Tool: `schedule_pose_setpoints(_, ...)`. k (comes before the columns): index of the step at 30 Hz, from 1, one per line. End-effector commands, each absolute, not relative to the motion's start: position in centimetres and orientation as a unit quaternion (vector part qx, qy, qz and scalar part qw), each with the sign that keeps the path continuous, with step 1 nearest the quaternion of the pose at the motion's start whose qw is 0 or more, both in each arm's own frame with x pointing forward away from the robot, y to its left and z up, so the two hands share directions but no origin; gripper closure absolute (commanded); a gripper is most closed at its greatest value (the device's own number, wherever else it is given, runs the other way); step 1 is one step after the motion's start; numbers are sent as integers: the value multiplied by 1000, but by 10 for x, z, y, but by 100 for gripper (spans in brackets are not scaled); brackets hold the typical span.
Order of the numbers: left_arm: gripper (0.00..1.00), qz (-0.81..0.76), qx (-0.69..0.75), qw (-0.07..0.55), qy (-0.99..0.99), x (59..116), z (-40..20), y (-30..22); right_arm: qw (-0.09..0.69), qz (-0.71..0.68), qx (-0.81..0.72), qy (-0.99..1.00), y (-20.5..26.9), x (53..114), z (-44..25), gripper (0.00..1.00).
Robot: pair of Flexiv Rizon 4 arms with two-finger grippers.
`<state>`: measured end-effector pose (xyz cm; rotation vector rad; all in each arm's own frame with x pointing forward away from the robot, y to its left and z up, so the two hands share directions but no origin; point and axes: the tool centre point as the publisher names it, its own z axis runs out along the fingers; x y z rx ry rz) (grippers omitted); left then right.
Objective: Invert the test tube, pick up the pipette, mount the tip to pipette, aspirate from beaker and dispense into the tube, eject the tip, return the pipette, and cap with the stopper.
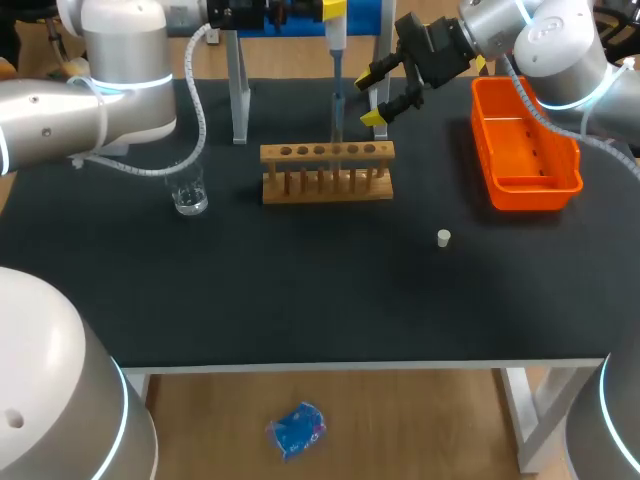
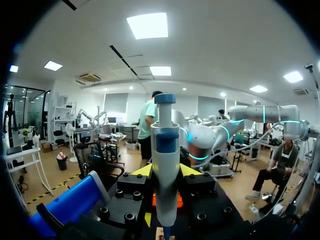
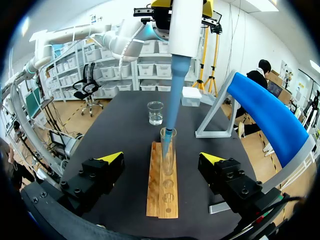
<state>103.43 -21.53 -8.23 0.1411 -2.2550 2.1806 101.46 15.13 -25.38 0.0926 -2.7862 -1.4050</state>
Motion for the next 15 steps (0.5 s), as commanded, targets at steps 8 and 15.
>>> schedule_pose_setpoints(8,100,693,45,2,-720,1037,-82,-215,11,-450,31,-893,151,1016,-254,0)
schedule_pose_setpoints(15,100,691,45,0,-721,1038,-82,-216,11,-450,31,-893,151,1016,-254,0)
